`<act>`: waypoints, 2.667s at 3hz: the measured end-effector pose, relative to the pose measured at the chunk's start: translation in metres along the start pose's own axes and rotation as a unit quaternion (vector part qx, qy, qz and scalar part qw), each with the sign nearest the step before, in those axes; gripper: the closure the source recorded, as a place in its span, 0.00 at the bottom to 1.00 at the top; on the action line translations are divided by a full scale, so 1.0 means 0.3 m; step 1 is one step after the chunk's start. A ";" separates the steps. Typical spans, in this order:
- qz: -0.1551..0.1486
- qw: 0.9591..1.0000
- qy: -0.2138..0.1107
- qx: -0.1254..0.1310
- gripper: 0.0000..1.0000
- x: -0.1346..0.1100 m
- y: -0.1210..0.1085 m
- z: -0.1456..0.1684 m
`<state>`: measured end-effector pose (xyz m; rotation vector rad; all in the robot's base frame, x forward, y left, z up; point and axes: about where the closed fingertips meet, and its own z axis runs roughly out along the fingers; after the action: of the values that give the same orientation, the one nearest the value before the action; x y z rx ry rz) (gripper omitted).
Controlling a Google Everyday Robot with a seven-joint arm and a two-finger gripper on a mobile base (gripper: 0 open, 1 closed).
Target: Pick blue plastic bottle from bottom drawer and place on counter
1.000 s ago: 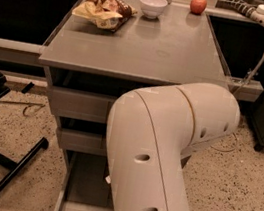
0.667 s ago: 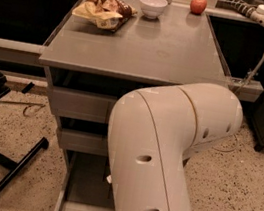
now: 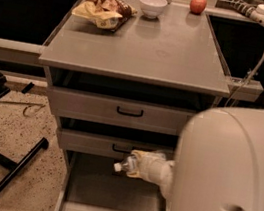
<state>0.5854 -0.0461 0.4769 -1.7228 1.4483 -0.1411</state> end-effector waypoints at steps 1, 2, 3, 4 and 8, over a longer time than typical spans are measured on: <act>0.080 0.993 0.025 0.084 1.00 0.165 -0.155 -0.289; 0.117 0.982 0.073 0.129 1.00 0.266 -0.344 -0.499; 0.117 0.982 0.073 0.129 1.00 0.266 -0.344 -0.499; 0.124 0.982 0.083 0.120 1.00 0.247 -0.364 -0.530; 0.094 0.987 0.030 0.124 1.00 -0.103 -0.581 -0.749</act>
Offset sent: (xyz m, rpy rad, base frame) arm 0.0353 -0.2252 0.1997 0.0714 -0.1076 -0.5183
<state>0.5774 -0.1452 0.7450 -1.3855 1.5584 -0.2619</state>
